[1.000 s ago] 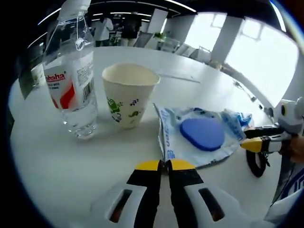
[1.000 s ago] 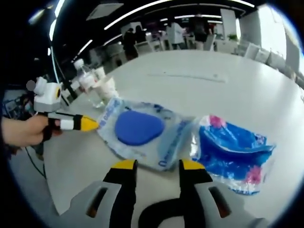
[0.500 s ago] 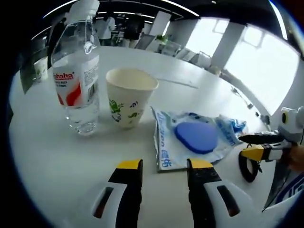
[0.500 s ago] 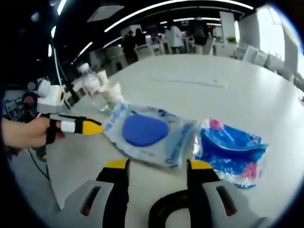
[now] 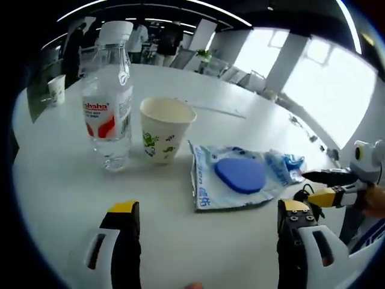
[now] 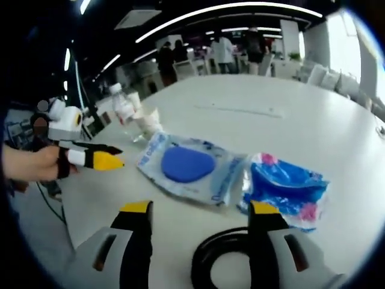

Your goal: Arrange the tabletop items into an orderly group along one side of the table until the central work area is clear of visible clutter.

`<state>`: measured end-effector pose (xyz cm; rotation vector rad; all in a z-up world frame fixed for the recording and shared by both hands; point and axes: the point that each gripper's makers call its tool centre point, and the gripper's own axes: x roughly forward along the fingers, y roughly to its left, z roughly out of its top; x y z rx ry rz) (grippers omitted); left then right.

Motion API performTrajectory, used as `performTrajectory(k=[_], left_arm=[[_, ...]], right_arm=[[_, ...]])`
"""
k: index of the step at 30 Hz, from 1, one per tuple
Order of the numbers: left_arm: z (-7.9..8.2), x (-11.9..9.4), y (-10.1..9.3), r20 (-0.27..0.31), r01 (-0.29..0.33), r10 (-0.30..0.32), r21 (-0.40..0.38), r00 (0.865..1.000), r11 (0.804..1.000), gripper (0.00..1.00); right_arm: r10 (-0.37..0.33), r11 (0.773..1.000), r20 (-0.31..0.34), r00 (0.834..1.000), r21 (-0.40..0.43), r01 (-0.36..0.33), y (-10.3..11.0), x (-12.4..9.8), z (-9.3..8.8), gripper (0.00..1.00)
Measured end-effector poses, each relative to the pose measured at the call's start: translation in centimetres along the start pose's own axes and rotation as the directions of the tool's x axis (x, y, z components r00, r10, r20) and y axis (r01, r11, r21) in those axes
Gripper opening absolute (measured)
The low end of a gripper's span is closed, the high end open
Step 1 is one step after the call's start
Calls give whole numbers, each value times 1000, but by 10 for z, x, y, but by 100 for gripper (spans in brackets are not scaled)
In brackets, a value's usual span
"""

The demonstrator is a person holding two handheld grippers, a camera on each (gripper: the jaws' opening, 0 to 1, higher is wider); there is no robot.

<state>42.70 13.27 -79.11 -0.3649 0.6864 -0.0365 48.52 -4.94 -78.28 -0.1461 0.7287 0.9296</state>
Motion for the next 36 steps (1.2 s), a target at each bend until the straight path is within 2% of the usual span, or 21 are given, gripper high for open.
performTrajectory(k=[18,24,36], left_arm=[[-4,-15,7,-10,2,-2,3,1000,1000,90],[-7,-23,14,-11,3,-3,3,1000,1000,88],[-24,-50,37,-3,-34,34,-39,999,999,85]], right_arm=[[1,1000,12,1000,-1,-1,0,1,9,64],[25,1000,20,999,-15,-25,10,7,19,63],[82,994,23,996,-80,-79,33,23,41,63]])
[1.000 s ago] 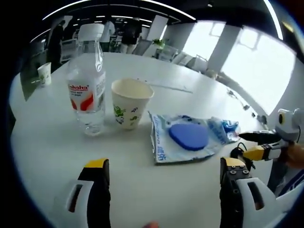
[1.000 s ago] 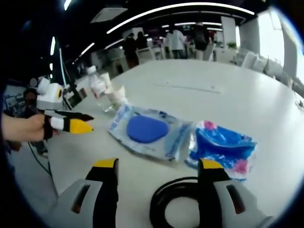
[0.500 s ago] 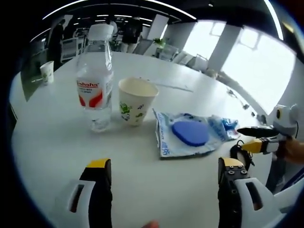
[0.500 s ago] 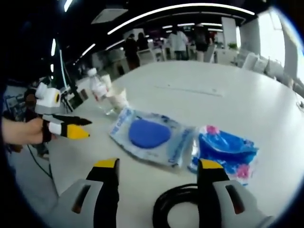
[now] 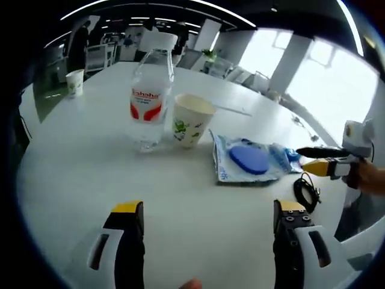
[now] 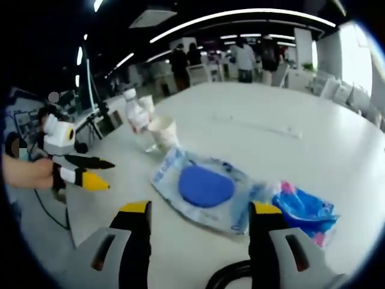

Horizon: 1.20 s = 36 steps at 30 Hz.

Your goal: Arrange the tabletop items into an orderly group along one side of the table until the central work area is clear of visible clutter.

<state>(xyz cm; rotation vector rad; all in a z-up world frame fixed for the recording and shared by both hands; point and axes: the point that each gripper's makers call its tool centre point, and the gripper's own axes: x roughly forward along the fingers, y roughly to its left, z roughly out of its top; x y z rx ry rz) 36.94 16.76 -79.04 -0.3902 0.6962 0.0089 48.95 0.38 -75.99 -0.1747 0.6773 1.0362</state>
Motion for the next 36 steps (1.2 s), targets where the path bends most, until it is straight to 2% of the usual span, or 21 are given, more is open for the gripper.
performTrajectory(k=[11,23,30,36], left_arm=[[-15,-28,29,17,-51,52,-51,999,997,86],[-22,-53,41,39,-96,99,-80,994,992,85],[-31,-60,44,41,-112,117,-105,992,988,85],[-33,-63,48,44,-120,126,-119,991,986,84]], right_arm=[[63,996,-3,998,-66,-63,25,17,17,63],[121,987,-15,992,-107,-122,50,33,27,62],[151,980,-19,988,-129,-152,59,41,35,62],[162,977,-23,987,-137,-163,64,45,38,62]])
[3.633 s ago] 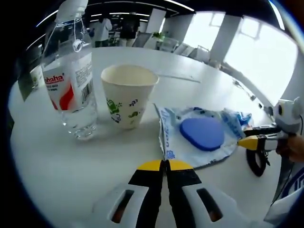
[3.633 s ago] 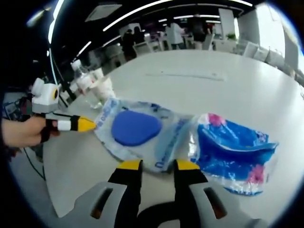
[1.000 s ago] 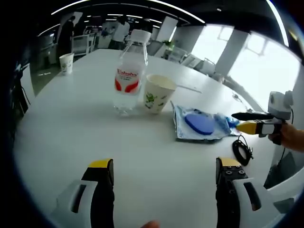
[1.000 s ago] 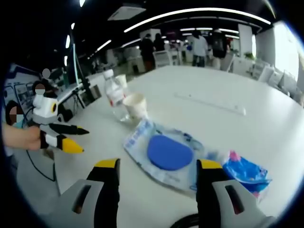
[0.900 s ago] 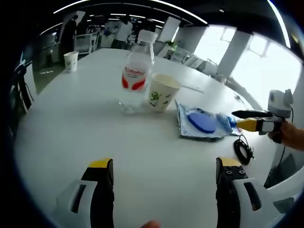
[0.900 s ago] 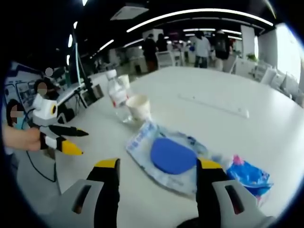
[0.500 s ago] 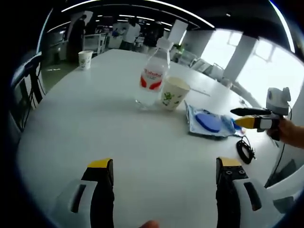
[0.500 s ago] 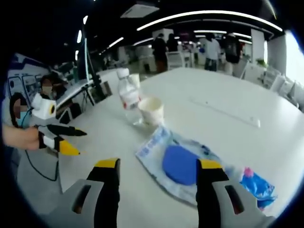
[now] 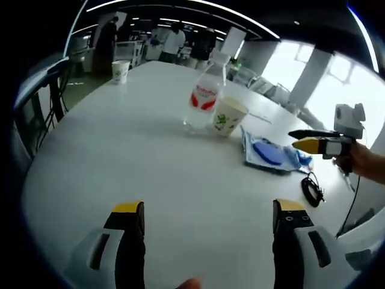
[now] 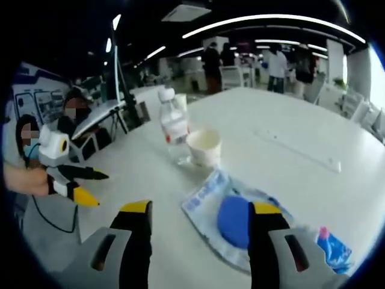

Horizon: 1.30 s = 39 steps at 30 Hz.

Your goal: Arrange the tabletop items into an orderly group along one side of the table until the central work area is clear of visible clutter.

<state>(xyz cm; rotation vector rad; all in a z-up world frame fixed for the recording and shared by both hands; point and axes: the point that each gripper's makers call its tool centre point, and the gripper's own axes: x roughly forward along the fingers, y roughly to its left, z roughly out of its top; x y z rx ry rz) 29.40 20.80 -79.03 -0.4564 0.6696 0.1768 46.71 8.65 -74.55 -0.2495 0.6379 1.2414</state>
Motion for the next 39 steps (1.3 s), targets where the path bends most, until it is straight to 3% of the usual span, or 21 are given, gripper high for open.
performTrajectory(k=[18,21,24,30,37,39], left_arm=[[-5,-2,4,3,1,-1,-34,1000,999,83],[-6,-5,5,7,-5,6,-36,1000,999,83],[-7,-7,8,12,-11,12,-50,1000,999,83],[-14,-10,13,6,-24,25,-70,1000,997,82],[-15,-16,21,5,-34,35,-78,999,996,82],[-13,-18,25,9,-39,39,-84,999,996,82]], right_arm=[[24,999,-13,1000,-39,-25,3,25,14,62],[36,996,-3,999,-82,-36,4,31,25,62],[50,983,-15,999,-174,-52,5,38,36,62],[90,974,1,996,-208,-88,10,54,60,60],[124,962,-22,992,-244,-125,18,67,65,59],[128,947,-50,990,-289,-137,19,72,64,58]])
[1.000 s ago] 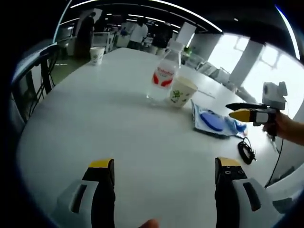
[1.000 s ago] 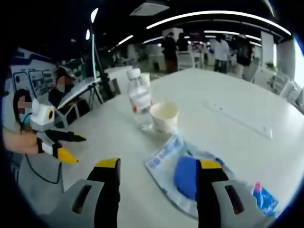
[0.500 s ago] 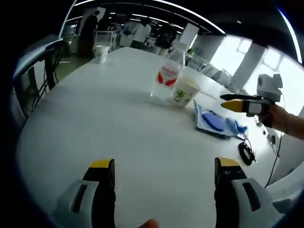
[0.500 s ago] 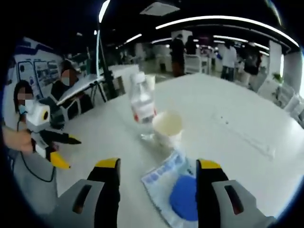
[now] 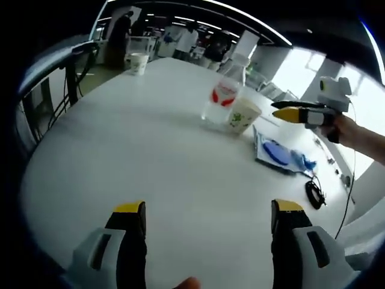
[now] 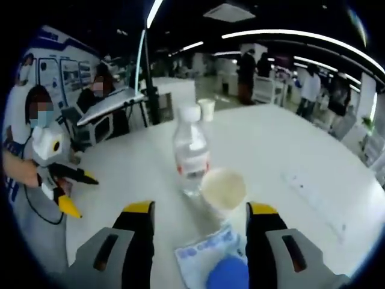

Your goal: Arrange the tabletop items into an orderly group along one side of the table until the central work area is clear of visible clutter.

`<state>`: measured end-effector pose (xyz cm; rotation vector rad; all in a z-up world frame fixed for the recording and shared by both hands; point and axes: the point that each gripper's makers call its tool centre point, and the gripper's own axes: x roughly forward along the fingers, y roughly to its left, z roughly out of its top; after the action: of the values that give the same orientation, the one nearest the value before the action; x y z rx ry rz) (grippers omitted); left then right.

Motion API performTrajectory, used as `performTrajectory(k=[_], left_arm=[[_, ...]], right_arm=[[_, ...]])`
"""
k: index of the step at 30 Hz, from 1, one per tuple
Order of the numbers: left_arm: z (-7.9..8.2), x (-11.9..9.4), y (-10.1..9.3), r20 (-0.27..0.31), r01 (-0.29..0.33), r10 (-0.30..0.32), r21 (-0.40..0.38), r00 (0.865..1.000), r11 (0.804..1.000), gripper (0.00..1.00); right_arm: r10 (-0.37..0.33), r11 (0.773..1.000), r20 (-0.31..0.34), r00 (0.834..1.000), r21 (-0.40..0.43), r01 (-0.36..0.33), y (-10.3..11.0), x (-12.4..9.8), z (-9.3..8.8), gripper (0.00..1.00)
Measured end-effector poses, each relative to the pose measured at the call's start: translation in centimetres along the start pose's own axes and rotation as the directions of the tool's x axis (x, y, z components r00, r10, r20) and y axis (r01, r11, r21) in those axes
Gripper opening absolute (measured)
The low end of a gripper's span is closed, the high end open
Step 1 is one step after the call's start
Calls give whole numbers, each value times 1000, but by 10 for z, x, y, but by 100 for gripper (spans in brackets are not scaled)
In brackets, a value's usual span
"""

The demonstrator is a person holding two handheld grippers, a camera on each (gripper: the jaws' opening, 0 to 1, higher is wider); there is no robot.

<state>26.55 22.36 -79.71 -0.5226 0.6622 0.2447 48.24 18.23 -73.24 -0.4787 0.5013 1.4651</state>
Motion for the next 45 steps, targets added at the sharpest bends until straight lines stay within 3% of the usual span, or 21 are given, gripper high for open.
performTrajectory(k=[2,7,11,29,34,40,43,45], left_arm=[[1,-1,1,6,-5,5,-5,1000,1000,82],[-4,-1,4,-1,-10,10,-15,1000,1000,82],[-8,-2,6,1,-10,10,-33,1000,999,82],[-8,-13,16,31,-9,11,-60,999,998,81],[-11,-14,17,28,-6,8,-67,1000,998,81],[-10,-18,21,37,-14,17,-79,999,997,81],[-13,-19,24,30,-22,24,-76,999,997,80],[-14,-21,27,36,-24,28,-93,999,995,80]], right_arm=[[17,998,-10,1000,-60,-17,2,5,3,57],[49,998,-19,999,-39,-50,6,15,6,52],[66,992,-57,996,-103,-72,8,24,3,46],[76,989,-154,985,-116,-94,1,46,-9,36],[66,979,-201,977,-177,-103,-1,51,-17,26],[70,983,-223,972,-151,-106,-5,54,-23,11],[71,977,-236,969,-179,-115,-5,55,-25,2],[73,977,-234,969,-180,-117,-5,57,-24,0]])
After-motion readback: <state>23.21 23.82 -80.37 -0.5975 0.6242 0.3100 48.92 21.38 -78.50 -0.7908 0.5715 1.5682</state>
